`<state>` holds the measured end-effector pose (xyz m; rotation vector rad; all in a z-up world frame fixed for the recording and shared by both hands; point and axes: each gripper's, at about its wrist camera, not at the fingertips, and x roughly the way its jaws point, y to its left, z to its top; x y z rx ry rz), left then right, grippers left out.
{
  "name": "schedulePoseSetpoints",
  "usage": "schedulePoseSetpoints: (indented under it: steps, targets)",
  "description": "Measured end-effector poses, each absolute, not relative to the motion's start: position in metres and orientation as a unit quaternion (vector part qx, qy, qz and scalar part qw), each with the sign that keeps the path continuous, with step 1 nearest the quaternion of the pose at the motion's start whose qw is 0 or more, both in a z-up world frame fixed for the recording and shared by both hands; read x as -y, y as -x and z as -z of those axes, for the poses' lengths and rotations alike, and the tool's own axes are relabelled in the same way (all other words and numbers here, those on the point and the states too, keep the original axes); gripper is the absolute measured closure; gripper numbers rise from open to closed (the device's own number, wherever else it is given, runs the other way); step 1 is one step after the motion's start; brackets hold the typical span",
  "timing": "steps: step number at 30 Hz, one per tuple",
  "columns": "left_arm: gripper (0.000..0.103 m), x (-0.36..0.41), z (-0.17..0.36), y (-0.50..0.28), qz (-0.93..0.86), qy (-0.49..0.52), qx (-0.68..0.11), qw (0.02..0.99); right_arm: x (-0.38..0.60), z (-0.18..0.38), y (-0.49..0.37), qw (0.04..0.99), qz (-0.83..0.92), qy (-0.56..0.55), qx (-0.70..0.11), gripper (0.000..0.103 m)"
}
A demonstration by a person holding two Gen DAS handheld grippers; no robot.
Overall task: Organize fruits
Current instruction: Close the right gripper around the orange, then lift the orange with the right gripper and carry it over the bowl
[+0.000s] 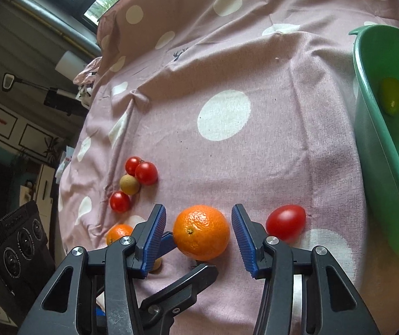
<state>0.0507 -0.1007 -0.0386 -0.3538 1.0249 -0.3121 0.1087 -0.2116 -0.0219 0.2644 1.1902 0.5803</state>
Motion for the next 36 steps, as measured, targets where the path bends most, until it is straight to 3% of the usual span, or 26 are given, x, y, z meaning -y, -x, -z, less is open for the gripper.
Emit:
schedulePoseSetpoints:
  steps: [10, 36]
  targets:
    - [0.060, 0.103, 0.046, -0.056, 0.132, 0.167, -0.496, 0.842, 0.206, 0.029, -0.108, 0.775, -0.268, -0.110, -0.562, 0.053]
    - [0.059, 0.134, -0.029, -0.045, 0.130, 0.122, -0.413, 0.893, 0.231, -0.043, -0.084, 0.835, -0.279, -0.105, -0.463, 0.055]
